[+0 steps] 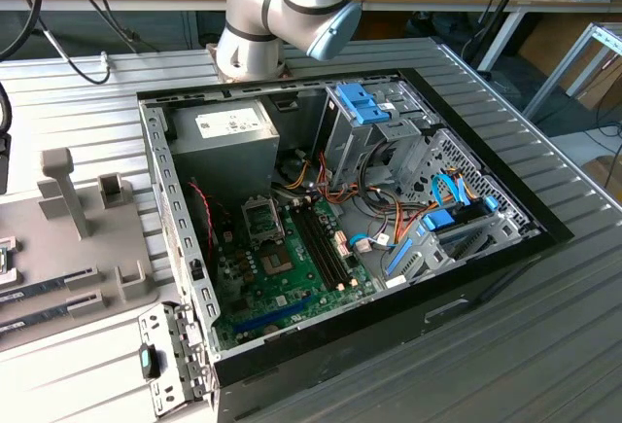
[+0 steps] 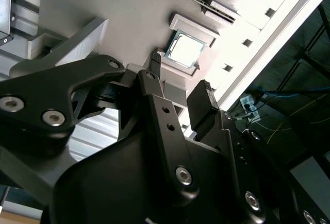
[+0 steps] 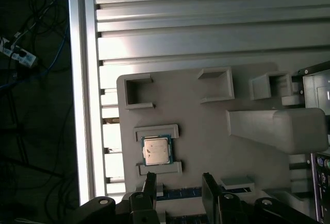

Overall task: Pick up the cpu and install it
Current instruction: 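Pick up the cpu and move it towards the insertion slot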

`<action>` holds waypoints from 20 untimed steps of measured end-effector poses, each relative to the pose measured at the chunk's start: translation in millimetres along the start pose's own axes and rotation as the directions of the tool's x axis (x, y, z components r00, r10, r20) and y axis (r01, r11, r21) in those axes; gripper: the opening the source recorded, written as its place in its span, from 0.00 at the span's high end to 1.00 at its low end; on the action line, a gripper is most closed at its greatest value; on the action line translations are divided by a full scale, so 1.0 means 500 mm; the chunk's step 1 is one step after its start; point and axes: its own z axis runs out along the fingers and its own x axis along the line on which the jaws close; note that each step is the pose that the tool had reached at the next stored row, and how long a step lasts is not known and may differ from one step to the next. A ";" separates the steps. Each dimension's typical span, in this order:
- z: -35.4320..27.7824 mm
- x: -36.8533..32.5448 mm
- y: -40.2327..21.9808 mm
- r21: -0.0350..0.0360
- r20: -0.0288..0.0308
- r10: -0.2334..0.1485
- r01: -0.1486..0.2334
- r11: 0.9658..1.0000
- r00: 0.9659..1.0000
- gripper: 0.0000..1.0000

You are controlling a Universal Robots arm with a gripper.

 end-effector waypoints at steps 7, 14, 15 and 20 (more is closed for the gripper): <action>0.001 0.000 0.000 0.000 0.000 0.000 0.000 1.000 1.000 0.52; 0.005 0.000 0.000 0.000 0.000 0.000 0.000 1.000 1.000 0.52; 0.009 0.000 0.000 0.000 0.000 0.000 0.000 1.000 1.000 0.52; 0.012 0.000 -0.001 0.000 0.000 0.000 0.000 1.000 1.000 0.52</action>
